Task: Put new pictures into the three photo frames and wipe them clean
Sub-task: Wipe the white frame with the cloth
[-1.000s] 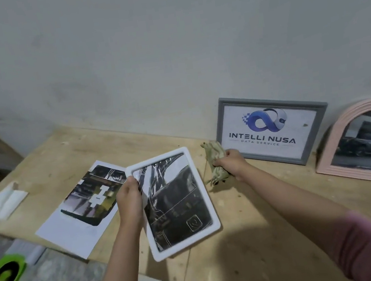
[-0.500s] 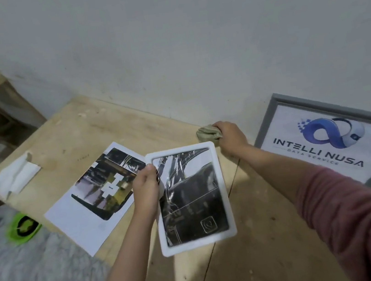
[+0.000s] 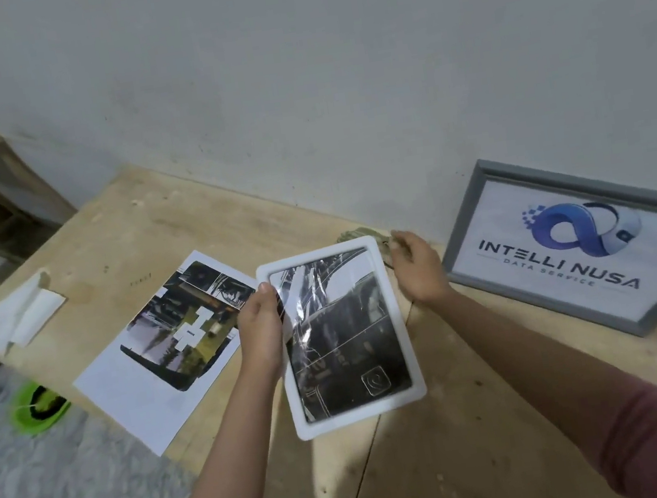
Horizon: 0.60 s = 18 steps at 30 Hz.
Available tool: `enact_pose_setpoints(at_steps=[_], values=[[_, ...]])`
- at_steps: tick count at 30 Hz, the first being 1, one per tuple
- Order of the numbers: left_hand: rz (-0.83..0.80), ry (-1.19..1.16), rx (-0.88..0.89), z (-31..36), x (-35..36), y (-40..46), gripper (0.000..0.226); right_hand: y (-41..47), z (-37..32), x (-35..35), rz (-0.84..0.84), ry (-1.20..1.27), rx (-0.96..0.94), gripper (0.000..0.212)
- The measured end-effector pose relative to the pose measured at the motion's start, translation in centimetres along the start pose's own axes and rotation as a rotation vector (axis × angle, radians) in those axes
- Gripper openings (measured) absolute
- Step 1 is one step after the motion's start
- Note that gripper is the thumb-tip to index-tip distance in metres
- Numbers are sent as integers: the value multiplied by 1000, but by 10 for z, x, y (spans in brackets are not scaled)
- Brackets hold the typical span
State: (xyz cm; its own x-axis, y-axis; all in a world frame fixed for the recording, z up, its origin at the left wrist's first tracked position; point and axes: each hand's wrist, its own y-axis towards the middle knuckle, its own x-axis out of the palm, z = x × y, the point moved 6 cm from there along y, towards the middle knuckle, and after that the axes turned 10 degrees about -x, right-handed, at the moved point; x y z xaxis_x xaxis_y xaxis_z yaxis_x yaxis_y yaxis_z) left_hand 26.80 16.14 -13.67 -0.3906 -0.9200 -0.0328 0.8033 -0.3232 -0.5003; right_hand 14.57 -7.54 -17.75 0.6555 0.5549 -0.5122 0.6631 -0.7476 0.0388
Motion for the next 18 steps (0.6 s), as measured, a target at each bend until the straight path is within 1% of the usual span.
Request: enact_pose_setpoints(at_steps=[1,2,3,4,5,7,9,11,12,14,18], values=[[-4,18,6,2,-1,-1,32,-15,-5,-4,37,159,83,31],[-1,26,13,1,-2,2,32,-26,-7,-1,30,293,157,32],[-43,50,31,6,0,-10,32,-51,-17,-7,23,385,197,37],[-48,46,43,7,1,-8,30,-62,-23,-2,-41,444,226,44],[-60,45,53,11,4,-12,27,-76,-29,-3,-80,459,225,49],[-100,53,64,16,9,-25,27,-104,-44,-9,-58,479,190,47],[-157,88,68,18,13,-36,33,-120,-51,-20,52,473,182,43],[-213,116,43,17,17,-45,44,-130,-56,-32,134,442,186,43],[-267,134,20,14,23,-53,47,-140,-58,-43,184,437,191,43],[-350,125,-16,8,31,-63,41,-152,-56,-58,242,419,205,44],[-572,220,-90,-15,72,-98,28,-191,-33,-107,442,385,241,46]])
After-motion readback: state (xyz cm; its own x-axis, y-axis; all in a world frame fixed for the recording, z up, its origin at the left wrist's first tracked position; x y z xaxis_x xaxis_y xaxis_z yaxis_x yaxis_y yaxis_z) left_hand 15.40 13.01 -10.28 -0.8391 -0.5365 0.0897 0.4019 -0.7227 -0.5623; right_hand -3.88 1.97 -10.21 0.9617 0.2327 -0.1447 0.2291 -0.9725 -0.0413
